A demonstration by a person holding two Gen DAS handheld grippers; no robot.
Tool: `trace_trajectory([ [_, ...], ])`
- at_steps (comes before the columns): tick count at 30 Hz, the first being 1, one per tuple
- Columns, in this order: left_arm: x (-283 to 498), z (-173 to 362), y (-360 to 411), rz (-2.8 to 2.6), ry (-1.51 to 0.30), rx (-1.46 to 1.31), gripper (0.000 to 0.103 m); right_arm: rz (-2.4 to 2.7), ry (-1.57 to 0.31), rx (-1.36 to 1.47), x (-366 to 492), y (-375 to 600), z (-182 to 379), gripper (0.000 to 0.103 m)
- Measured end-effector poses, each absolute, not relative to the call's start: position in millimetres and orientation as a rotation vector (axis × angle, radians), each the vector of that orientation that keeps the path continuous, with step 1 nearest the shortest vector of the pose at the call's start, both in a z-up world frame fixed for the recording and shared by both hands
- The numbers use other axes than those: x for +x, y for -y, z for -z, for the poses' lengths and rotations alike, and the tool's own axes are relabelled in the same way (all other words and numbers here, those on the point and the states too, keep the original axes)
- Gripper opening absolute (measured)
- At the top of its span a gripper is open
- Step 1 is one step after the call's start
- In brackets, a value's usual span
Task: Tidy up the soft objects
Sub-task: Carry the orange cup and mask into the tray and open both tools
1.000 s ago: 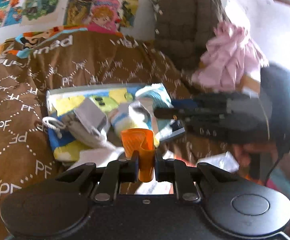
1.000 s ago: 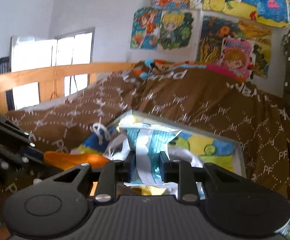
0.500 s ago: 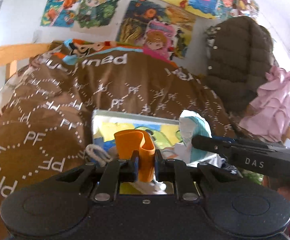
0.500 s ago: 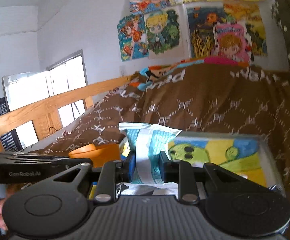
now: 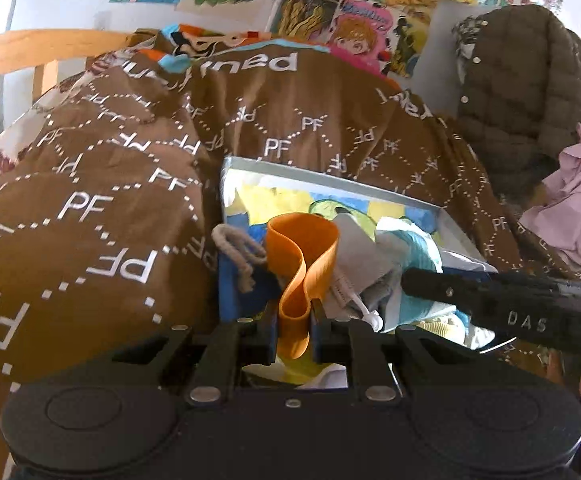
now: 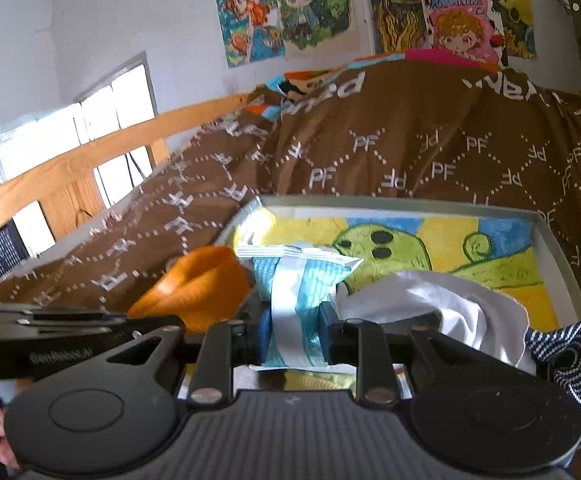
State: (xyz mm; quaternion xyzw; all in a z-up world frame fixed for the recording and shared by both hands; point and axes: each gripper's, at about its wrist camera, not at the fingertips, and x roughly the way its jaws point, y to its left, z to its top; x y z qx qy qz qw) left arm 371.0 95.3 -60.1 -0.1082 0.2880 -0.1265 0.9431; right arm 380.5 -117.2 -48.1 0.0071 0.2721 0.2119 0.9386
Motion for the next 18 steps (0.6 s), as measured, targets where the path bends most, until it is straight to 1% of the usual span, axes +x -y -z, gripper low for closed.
trace_trajectory([
  [7, 371.5, 61.6, -94.3, 0.256, -0.611, -0.224, 0.018, -0.432, -0.576, -0.001, 382.0, 116.2, 52.9, 0.027],
  [12, 368.9, 60.1, -93.7, 0.264, -0.614, -0.231, 0.024, -0.433, -0.572, -0.017, 378.3, 114.1, 51.0, 0.029],
  [13, 367.9, 59.7, -93.4, 0.263, -0.610, -0.231, 0.024, -0.434, -0.570, -0.016, 378.2, 114.1, 50.3, 0.030],
  [15, 366.2, 58.3, -92.4, 0.257, -0.604, -0.228, 0.026, -0.431, -0.563, -0.021, 376.7, 114.0, 49.3, 0.036],
  [18, 363.0, 55.0, -90.7, 0.246, -0.593, -0.213, 0.028, -0.426, -0.550, -0.036, 374.1, 113.7, 46.8, 0.040],
])
